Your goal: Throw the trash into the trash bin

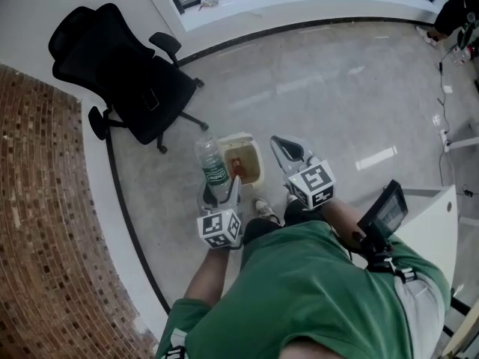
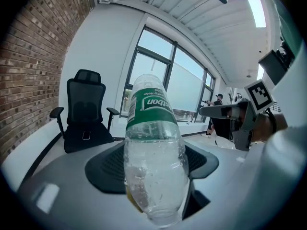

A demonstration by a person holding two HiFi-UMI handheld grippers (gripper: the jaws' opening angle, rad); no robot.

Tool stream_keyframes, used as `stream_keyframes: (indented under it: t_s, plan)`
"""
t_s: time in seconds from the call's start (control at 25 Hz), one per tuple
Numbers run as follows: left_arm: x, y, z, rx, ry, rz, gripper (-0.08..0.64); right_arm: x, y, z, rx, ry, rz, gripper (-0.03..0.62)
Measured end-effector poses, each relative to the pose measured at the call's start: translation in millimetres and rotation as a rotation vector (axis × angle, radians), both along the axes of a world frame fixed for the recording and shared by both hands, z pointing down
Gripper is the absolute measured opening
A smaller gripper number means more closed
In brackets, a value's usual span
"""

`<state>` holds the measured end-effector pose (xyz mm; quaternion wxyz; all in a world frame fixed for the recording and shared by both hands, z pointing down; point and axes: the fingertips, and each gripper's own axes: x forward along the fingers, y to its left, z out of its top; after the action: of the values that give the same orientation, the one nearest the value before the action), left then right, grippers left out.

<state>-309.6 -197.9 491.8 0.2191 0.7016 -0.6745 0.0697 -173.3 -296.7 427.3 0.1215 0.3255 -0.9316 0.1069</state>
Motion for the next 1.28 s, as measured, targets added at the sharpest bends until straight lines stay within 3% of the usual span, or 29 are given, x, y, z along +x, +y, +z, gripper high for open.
stream_keyframes:
  t_s: [0.16,0.6,1.28]
  plan:
    - [-1.2,-5.3,9.0,-0.024,0.013,-0.001,0.341,-4.2,-8.7,9.8,-0.015,0.019,0.003,0.003]
    - [5.6,-21.4,56.6,-0.122,-0.04,0.025,0.341,-14.1,-35.3,52.9,-0.072,0.067,-0.035,0.003]
    - [14.5,-11.8,192.4,-0.341,-0.064,0.066,0.341,-24.2,-32.7,199.3,-0.235,0.193,-0.103,0.003]
